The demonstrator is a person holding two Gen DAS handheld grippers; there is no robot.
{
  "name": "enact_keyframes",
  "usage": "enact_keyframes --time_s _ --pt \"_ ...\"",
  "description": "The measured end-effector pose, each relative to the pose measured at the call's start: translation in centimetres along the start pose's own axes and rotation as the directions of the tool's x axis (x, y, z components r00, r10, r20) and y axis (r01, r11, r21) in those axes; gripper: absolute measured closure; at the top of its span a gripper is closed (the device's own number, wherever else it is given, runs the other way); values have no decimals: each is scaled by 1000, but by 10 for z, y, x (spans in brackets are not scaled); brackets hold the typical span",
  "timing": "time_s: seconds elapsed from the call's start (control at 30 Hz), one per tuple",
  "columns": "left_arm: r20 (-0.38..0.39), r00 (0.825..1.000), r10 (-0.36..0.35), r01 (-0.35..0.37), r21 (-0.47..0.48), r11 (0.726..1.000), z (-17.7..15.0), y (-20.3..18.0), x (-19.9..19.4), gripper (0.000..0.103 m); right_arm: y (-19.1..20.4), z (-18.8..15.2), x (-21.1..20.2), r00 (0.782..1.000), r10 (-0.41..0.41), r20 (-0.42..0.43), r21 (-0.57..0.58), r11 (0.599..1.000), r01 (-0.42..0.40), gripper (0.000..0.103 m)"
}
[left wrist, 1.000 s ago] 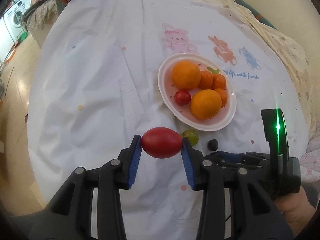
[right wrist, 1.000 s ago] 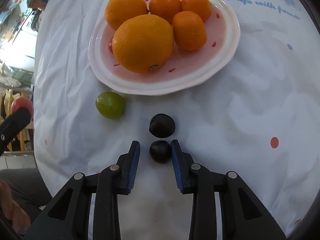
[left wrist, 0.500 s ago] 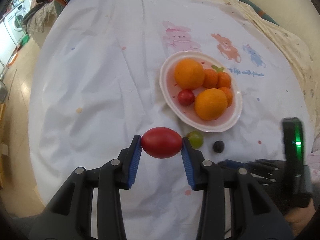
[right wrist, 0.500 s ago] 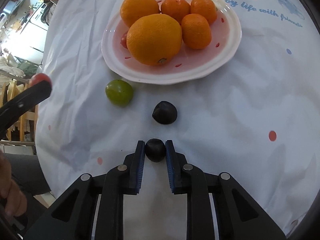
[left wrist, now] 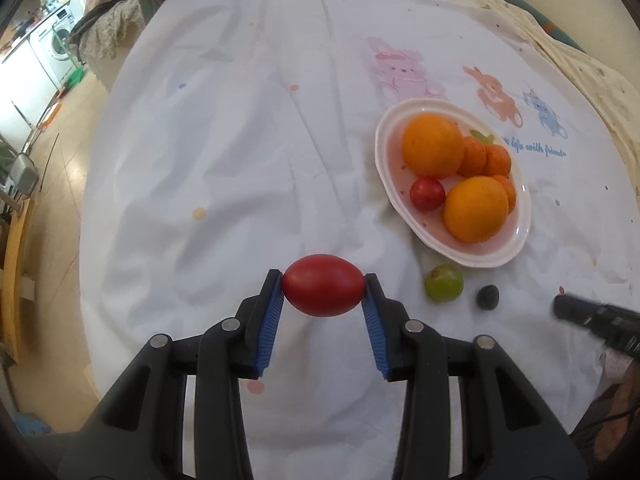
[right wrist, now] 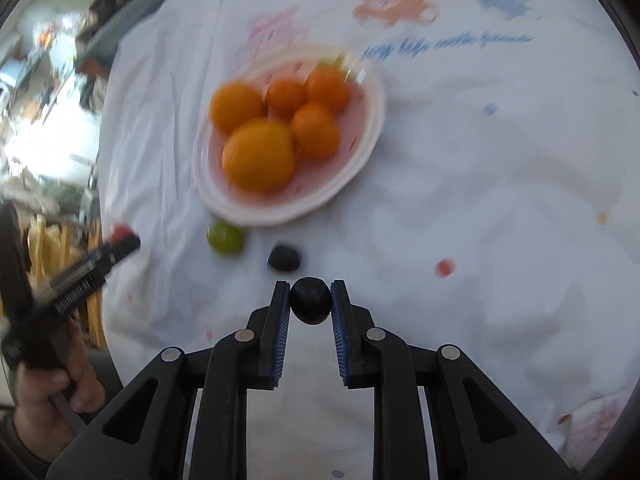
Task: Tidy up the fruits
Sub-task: 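Carry both fruits over the pink plate and open both tools to release them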
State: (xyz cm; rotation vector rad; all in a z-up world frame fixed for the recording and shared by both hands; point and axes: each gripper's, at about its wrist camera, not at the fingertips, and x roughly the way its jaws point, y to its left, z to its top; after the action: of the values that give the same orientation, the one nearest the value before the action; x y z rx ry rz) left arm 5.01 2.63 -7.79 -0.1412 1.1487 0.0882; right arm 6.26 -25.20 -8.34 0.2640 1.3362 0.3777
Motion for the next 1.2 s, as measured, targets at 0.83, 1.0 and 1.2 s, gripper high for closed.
enact_keyframes --time_s 0.83,1.0,1.2 --pt "31 995 -100 92 192 977 82 -58 46 67 -13 120 36 993 77 92 59 995 -83 81" --pt "2 996 -92 90 189 978 80 -62 58 67 -23 122 57 997 71 42 95 993 -75 81" --pt "-2 995 -95 94 201 975 76 -64 59 67 -31 122 60 996 77 38 127 989 -81 81"
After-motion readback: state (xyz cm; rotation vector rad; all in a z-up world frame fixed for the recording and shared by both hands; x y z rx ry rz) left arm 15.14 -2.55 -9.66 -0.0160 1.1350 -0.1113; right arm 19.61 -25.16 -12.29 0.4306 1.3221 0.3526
